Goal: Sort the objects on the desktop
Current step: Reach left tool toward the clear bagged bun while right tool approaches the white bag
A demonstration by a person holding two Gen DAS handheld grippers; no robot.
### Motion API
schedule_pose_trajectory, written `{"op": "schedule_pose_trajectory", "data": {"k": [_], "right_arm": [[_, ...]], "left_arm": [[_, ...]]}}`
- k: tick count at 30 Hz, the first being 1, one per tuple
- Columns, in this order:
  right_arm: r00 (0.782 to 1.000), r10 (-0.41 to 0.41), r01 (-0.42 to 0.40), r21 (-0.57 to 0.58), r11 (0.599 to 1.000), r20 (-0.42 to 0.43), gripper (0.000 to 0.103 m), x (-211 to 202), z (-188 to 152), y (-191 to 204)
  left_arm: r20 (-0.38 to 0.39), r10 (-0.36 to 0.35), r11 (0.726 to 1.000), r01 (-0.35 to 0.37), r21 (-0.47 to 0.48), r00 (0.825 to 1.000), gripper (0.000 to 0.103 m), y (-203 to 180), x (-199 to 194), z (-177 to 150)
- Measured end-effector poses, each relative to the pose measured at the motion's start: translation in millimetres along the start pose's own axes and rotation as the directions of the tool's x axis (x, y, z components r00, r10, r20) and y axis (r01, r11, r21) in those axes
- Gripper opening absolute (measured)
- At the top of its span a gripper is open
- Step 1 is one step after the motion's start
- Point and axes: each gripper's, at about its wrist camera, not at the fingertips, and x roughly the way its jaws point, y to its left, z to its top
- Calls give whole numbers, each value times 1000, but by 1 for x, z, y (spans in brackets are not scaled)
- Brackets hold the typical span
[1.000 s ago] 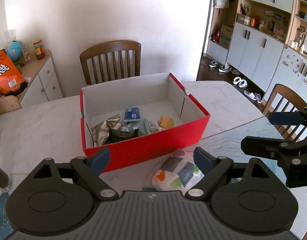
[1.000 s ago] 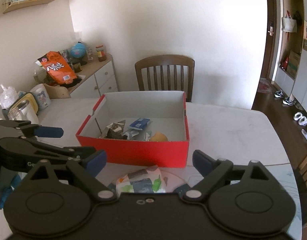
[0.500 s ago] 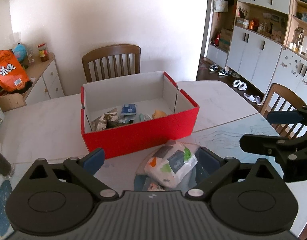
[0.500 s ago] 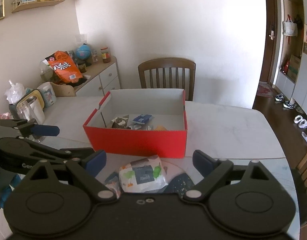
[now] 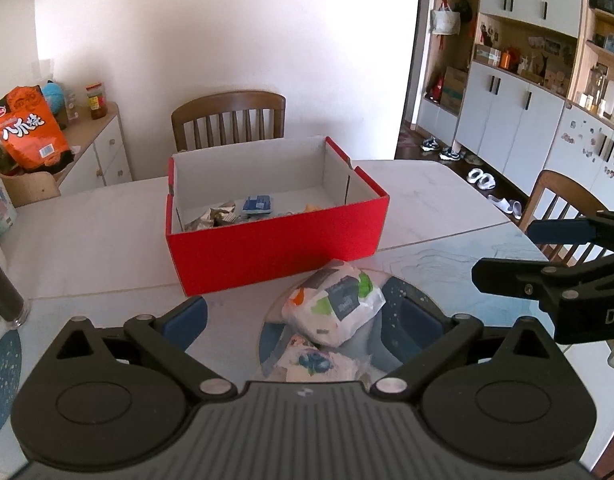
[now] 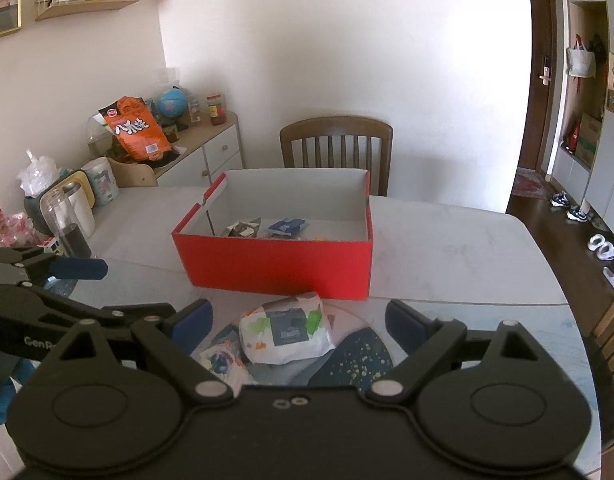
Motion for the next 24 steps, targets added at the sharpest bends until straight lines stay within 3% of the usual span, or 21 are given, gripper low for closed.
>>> {"op": "schedule_pose_trajectory", "data": {"k": [10,19,24], "right_arm": [[1000,0,0,3,1000,-6,94,-1,-13,1],[1000,-19,19,-27,999,-7,94,2,-28,4],[999,-28,27,-36,999,-16,94,7,-37,5]], "left_arm": [[39,39,999,-39,4,999,103,2,-10,-17],[131,2,999,3,-38,991,103,7,-20,-33],[114,-3,1000,6,-28,993,103,5,-14,-43]]}}
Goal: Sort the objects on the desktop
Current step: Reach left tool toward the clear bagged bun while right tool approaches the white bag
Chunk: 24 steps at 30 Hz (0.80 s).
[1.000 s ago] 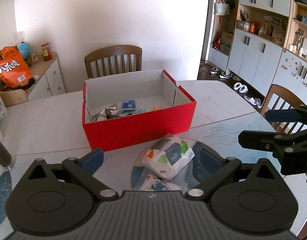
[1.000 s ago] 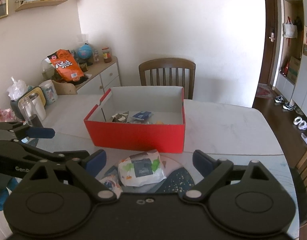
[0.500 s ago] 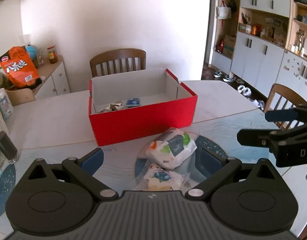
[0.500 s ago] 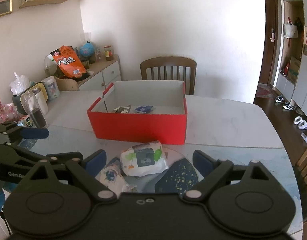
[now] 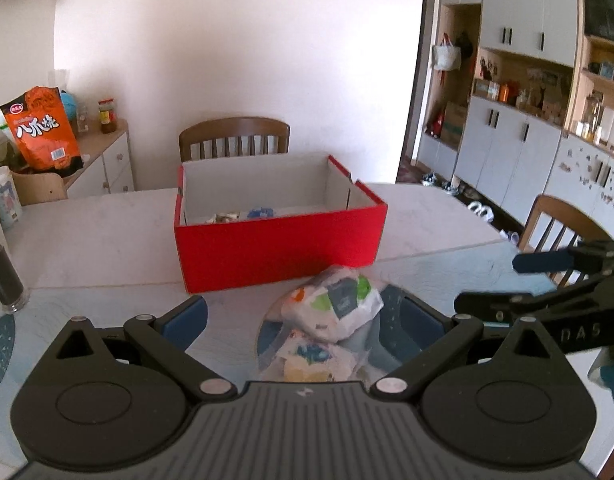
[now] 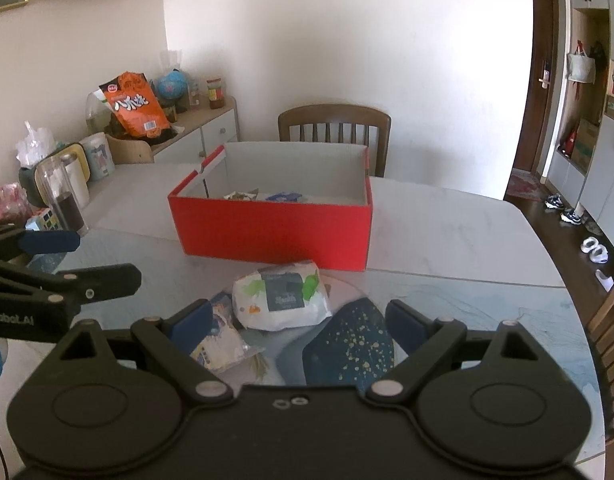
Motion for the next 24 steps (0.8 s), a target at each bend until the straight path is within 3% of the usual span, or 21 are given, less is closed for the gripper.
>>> {"op": "schedule_pose_trajectory", "data": {"k": [24], "right_arm": [[998,20,-23,-40,999,-66,93,71,-12,5]], "left_arm": [[-74,-47,987,57,147,996,103,-4,73,-57]]}}
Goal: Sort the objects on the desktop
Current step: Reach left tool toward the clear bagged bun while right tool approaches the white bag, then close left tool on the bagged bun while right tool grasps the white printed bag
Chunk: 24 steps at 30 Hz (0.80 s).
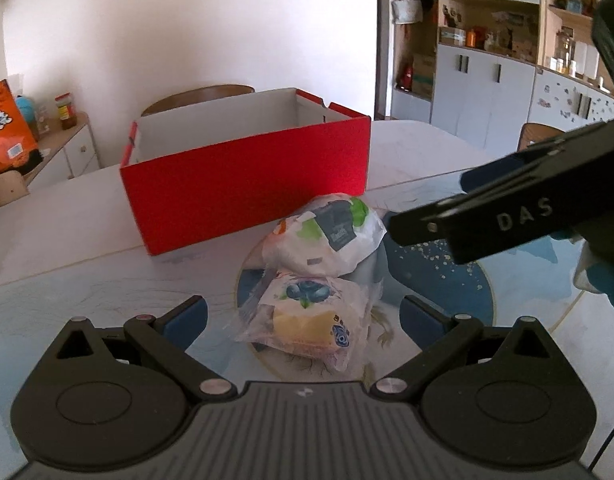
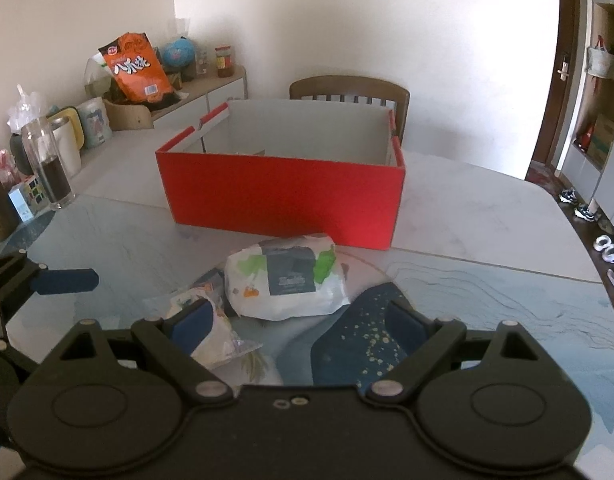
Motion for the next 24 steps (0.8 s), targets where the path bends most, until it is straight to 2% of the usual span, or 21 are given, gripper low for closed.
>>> {"op": "schedule_pose_trajectory", "data": {"k": [15,21,24], "right_arm": [[999,2,-3,-32,999,-35,93,60,14,0],[998,-2,2,-4,1000,-63,91,79,14,-11],[999,-2,2,22,1000,-37,89,80,17,-18]], "left_arm": [[-39,-63,998,64,10,997,103,13,47,-4],[-55,-98,995,100,19,994,103,14,58,-4],[-69,-120,992,122,25,990,103,13,63,-3]]}}
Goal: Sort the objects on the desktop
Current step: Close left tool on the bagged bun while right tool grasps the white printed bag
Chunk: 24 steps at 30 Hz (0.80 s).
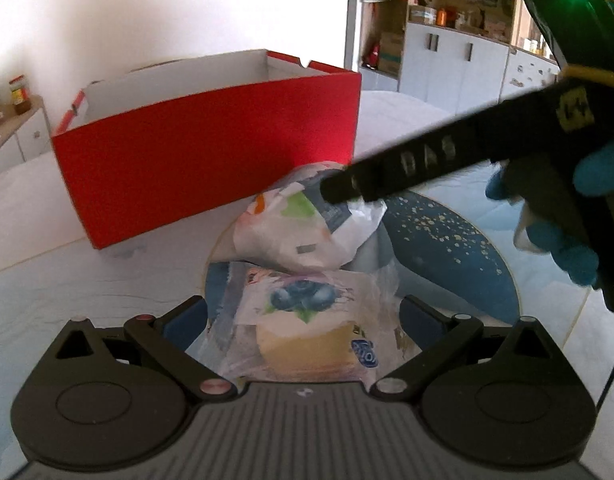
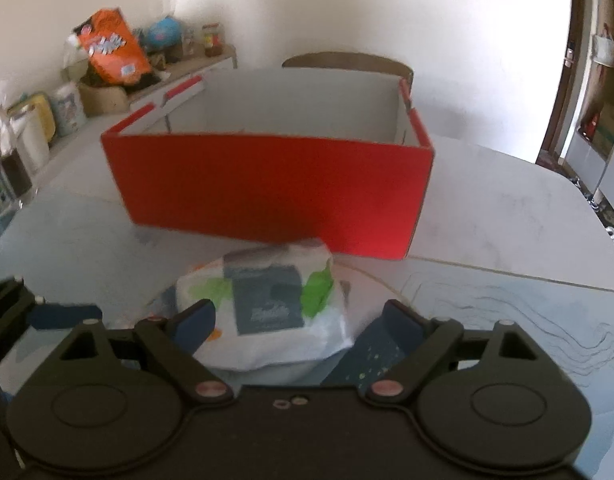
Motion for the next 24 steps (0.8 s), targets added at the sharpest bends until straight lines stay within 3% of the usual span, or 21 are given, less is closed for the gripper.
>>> {"op": "schedule_pose_trajectory", "data": {"k": [7,18,24], "right_arm": [[999,-13,14,41,999,-40,80,16,-1,-18],[997,0,1,12,1000,-75,74,33,-4,-17],[997,26,-29,-37,999,-77,53,32,-5,-10]], "left_arm": [[-12,-7,1000,7,-1,1000,103,1,6,-1],[-14,-18,1000,17,-14,1000,102,5,11,-1],[-16,-19,1000,19,-15,1000,100,5,12,-1]]}}
